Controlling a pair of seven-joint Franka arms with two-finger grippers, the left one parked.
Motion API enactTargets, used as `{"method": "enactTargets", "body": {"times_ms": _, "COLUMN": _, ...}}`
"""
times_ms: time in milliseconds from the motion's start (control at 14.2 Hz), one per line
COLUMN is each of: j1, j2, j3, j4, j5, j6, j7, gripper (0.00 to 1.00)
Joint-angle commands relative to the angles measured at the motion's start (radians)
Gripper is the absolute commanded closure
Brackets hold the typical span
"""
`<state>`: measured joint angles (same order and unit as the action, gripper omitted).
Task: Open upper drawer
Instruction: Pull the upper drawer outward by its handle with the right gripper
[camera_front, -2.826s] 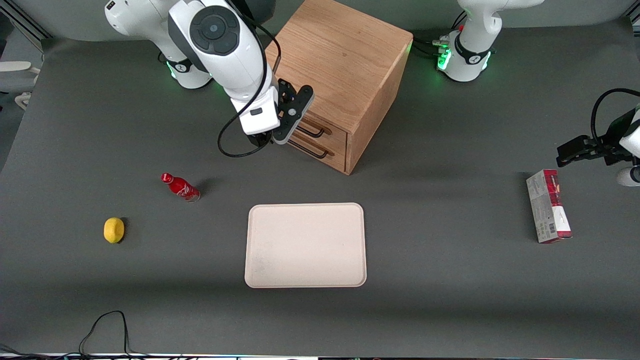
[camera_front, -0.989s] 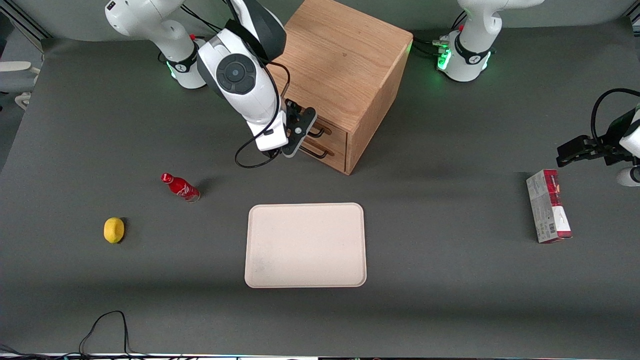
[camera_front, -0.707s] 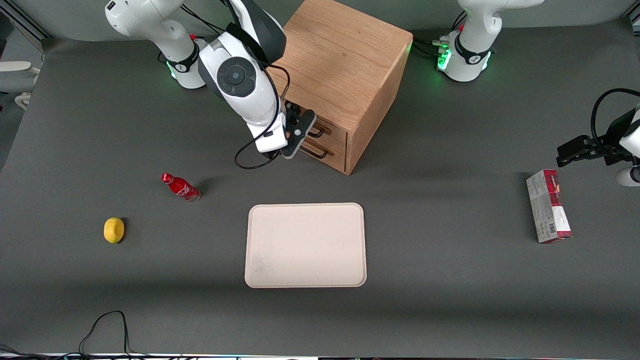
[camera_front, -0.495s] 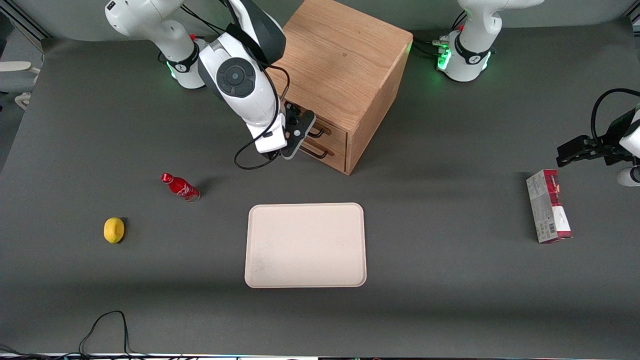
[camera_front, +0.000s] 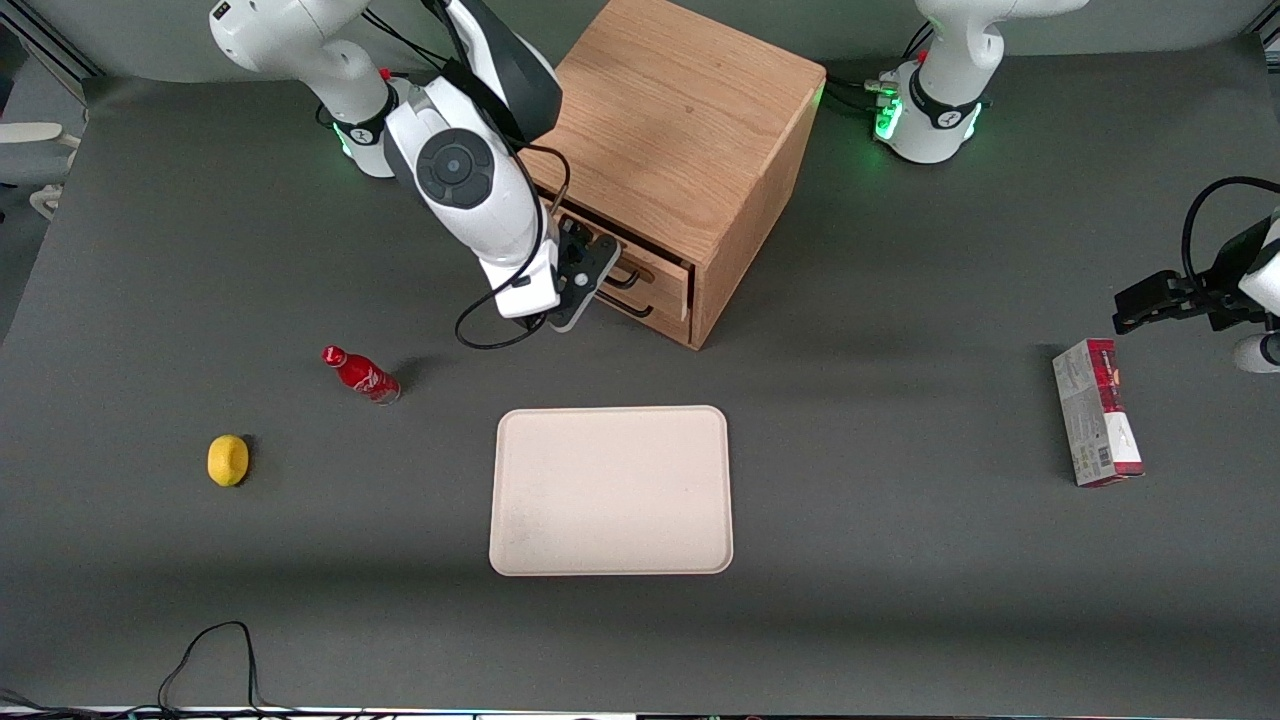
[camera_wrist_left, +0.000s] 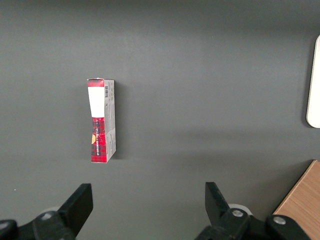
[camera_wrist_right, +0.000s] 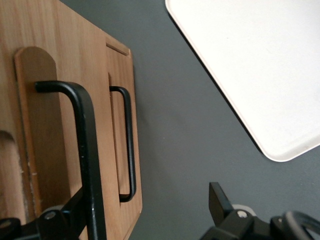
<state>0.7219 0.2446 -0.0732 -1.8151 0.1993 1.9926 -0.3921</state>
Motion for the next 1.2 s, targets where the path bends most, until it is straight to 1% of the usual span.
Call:
{"method": "enactTargets", "body": {"times_ms": 0, "j1": -0.012, "j2": 0.019, "j3": -0.002, "j4": 0.033, "j5": 0.011, "j6": 0.0, "j7": -0.031, "gripper": 0.0}}
{"method": "enactTargets", "body": {"times_ms": 283, "j1": -0.038, "j2": 0.035, "j3": -0.002, "j4": 0.066, "j5": 0.008, "j6": -0.001, "j7": -0.033, "gripper": 0.0}}
{"method": "enactTargets", "body": {"times_ms": 424, "j1": -0.055, "j2": 0.048, "j3": -0.002, "j4": 0.086, "j5": -0.015, "j6": -0.001, "j7": -0.053, "gripper": 0.0}}
{"method": "enactTargets", "body": {"times_ms": 777, "j1": -0.09, "j2": 0.061, "j3": -0.002, "j4": 0.096, "j5": -0.017, "j6": -0.003, "j7": -0.06, "gripper": 0.0}}
{"method": "enactTargets", "body": {"times_ms": 1130, "j1": -0.125, "j2": 0.105, "j3": -0.002, "j4": 0.16, "j5": -0.017, "j6": -0.018, "j7": -0.06, "gripper": 0.0}}
